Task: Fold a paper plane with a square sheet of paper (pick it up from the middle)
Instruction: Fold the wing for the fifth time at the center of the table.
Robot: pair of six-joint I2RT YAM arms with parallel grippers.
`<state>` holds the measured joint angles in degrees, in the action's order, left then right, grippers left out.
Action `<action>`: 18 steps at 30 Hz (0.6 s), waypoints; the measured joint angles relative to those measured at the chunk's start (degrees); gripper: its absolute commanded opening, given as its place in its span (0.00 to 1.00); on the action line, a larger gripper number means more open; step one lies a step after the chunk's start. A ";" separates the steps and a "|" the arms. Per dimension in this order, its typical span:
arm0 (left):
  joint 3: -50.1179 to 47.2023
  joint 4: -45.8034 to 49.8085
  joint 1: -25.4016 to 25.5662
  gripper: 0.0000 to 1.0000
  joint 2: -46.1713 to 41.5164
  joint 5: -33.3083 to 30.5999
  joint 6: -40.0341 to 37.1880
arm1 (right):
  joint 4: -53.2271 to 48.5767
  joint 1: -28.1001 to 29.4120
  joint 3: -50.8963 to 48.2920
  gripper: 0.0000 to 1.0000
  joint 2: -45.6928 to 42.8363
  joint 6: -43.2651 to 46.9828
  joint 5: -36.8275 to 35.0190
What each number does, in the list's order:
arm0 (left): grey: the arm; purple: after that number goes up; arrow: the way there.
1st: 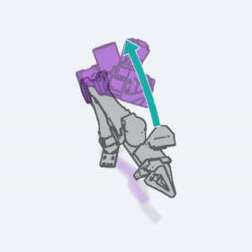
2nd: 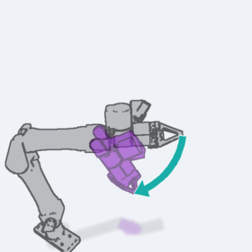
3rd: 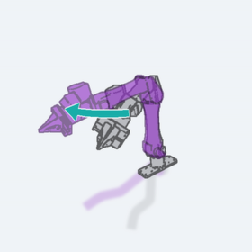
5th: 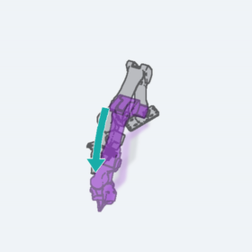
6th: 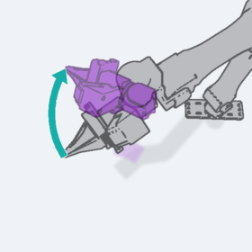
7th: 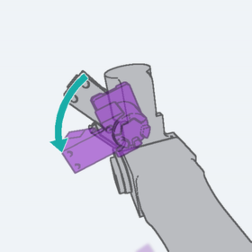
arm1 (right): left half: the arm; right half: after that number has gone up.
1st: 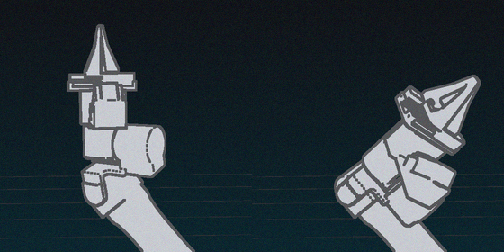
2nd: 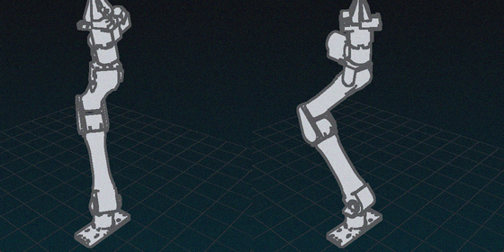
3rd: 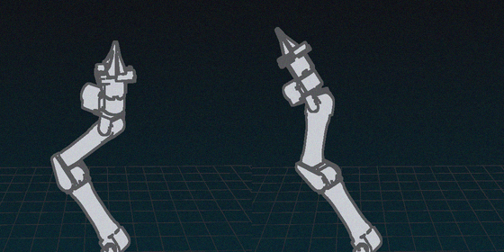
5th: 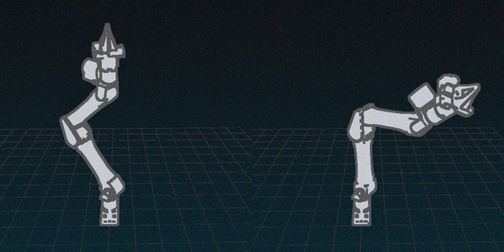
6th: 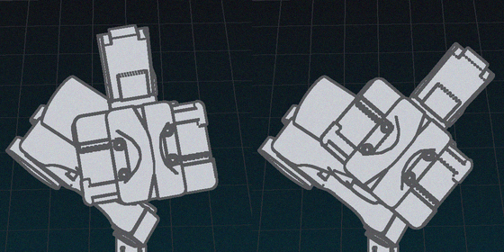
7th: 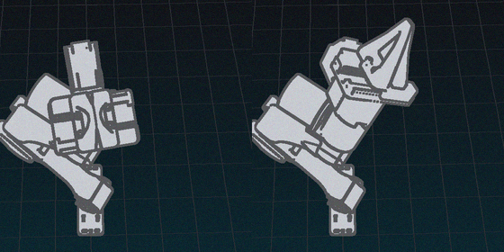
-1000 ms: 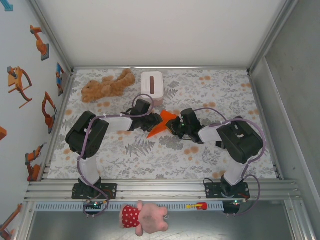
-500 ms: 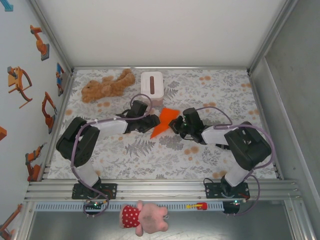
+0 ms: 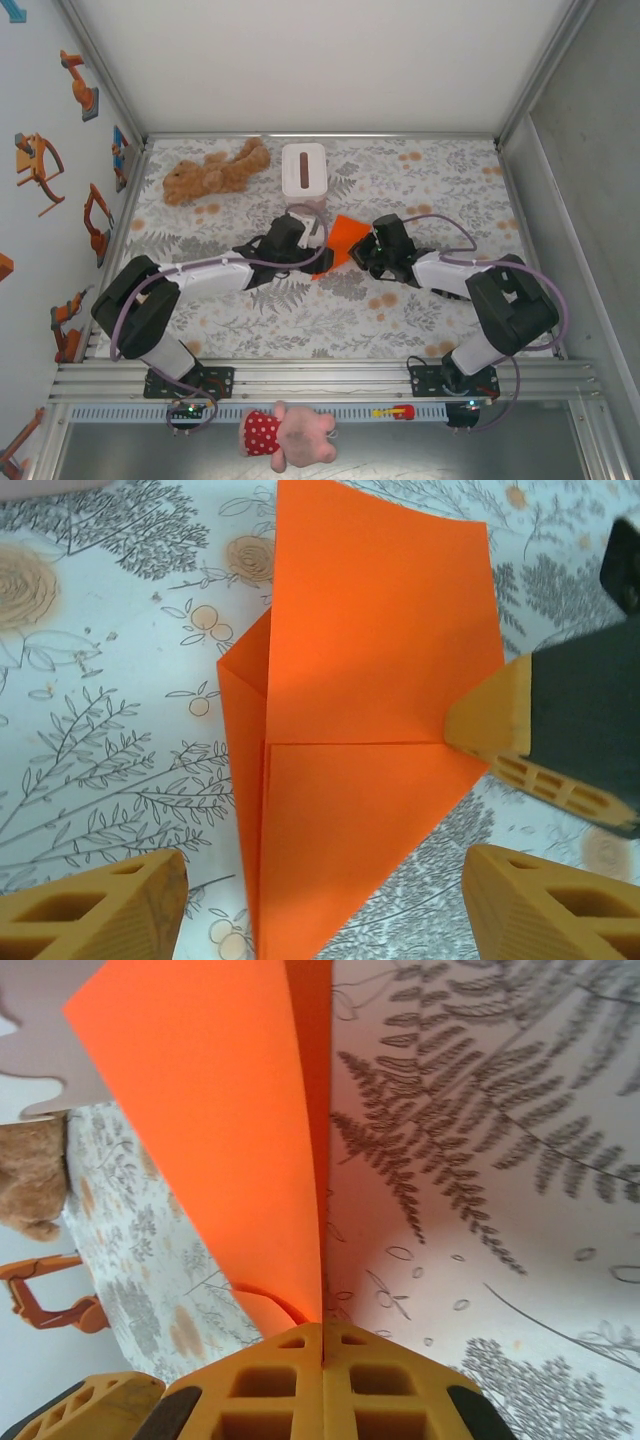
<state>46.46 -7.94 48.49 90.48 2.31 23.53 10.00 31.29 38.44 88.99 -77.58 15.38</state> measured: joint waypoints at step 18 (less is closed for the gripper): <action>-2.45 -16.55 4.02 0.58 7.06 -2.75 -22.51 | -8.76 -1.18 8.11 0.00 0.57 -2.16 3.19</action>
<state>44.01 -24.49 52.51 97.54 -0.45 1.02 1.23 30.11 46.54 89.56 -79.75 18.57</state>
